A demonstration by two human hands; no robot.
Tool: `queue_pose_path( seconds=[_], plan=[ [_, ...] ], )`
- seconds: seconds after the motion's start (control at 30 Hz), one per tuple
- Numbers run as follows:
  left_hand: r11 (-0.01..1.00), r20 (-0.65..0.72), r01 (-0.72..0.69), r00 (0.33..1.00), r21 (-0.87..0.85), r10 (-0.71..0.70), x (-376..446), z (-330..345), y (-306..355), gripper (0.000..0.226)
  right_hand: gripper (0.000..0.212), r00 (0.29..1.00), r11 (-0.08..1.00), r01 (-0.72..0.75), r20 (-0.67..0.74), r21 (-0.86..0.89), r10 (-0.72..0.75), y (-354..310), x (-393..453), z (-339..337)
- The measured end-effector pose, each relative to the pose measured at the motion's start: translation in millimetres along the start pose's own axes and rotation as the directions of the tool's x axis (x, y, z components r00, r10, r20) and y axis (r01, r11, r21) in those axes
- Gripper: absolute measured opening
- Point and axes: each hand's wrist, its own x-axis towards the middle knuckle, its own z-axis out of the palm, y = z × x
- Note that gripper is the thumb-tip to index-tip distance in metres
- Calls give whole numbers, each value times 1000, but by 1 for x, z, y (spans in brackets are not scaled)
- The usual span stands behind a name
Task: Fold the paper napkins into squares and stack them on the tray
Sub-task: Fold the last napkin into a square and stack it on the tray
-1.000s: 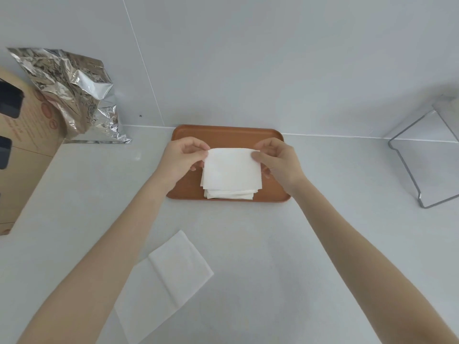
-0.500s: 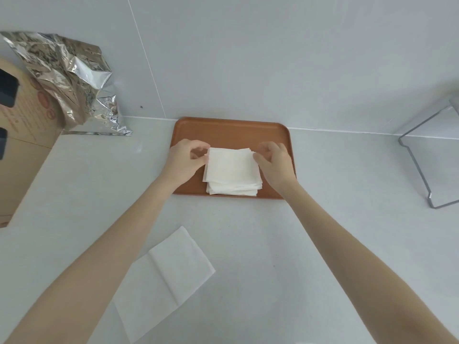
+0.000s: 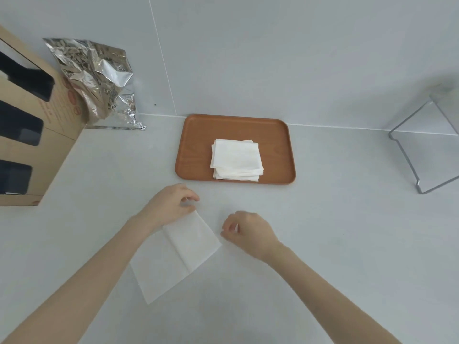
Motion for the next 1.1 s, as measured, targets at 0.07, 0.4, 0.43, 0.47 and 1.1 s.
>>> queue_pose_path(
  seconds=[0.07,0.4,0.43,0.47,1.1],
  plan=[
    [1000,-65,1,998,0,-1,-6,9,-5,25,17,999,999,-41,-11,-22,40,-2,-6,18],
    [999,-198,-35,980,15,37,-22,29,-8,6,19,984,991,-56,-173,-122,34,-10,-10,47],
    [999,-191,-35,981,7,36,-21,29,-7,4,17,986,993,-75,-155,-86,61,-9,-8,45],
    [999,-183,-32,983,-12,30,-21,28,-6,5,14,987,995,-98,-133,-32,93,-8,-6,41],
    [850,-115,-160,986,-503,117,-6,-28,75,20,3,984,940,-36,-150,340,91,9,-15,-109]
  ],
)
